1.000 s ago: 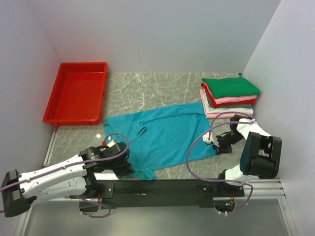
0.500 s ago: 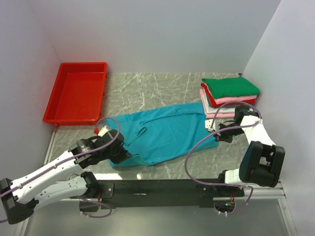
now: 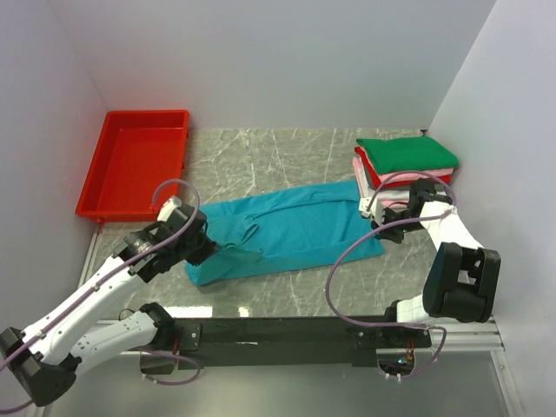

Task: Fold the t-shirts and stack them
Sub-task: Fold the tshirt

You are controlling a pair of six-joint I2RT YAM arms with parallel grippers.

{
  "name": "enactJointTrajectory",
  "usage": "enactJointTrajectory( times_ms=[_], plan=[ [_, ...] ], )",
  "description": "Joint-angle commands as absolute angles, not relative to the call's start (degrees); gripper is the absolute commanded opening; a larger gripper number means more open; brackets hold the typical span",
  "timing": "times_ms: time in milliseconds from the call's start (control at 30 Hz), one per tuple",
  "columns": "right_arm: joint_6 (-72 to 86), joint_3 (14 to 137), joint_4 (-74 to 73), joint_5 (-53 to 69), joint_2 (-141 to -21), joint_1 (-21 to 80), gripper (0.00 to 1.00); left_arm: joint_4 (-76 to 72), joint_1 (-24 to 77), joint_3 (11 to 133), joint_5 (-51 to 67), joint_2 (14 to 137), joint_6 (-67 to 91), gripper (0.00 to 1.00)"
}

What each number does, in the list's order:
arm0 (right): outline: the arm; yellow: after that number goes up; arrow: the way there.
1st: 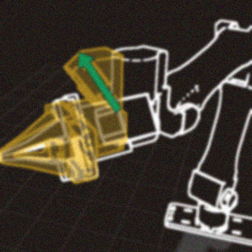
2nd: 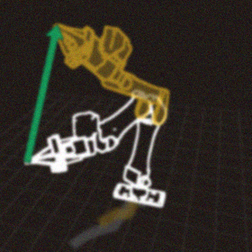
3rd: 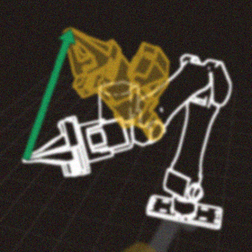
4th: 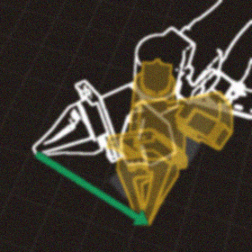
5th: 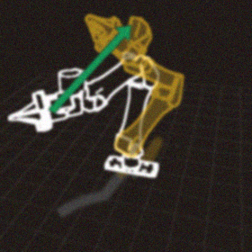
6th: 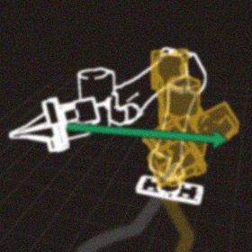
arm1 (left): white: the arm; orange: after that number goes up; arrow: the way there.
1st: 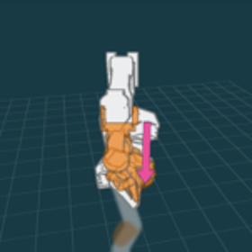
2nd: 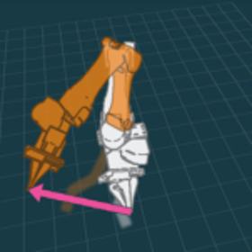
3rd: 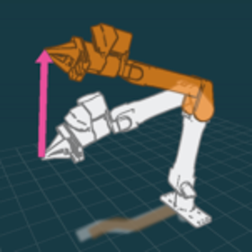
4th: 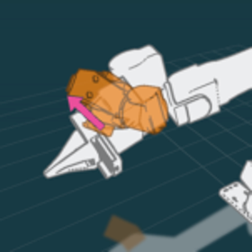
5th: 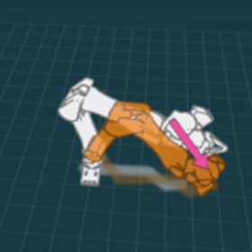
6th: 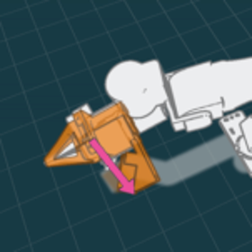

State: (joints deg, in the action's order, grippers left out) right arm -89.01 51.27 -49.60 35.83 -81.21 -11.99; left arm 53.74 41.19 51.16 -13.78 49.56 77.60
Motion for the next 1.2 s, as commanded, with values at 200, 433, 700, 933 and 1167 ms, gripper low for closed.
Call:
enactJointTrajectory(
  times_ms=[200, 433, 700, 933, 1167],
  plan=[
    [-75.51, 53.96, -37.45, 33.05, -85.78, -8.35, 0.00, 42.19, 29.80, 55.71, -9.15, 59.66, 61.71, 0.00],
    [-71.02, 54.84, -33.40, 31.29, -88.41, -7.91, 0.00, 38.94, 26.90, 59.06, -5.54, 67.05, 55.64, 0.00],
    [-68.64, 55.19, -31.38, 31.38, -90.44, -7.38, 0.00, 38.14, 26.10, 60.91, -5.10, 71.01, 52.65, 0.00],
    [-64.08, 56.07, -29.53, 30.85, -89.22, -7.03, 0.48, 38.41, 26.02, 63.01, -5.45, 72.86, 50.45, 0.00],
    [-58.89, 54.93, -29.00, 34.53, -82.89, -7.03, 0.57, 37.80, 25.84, 65.74, -5.54, 76.11, 46.94, 0.00]
  ],
)
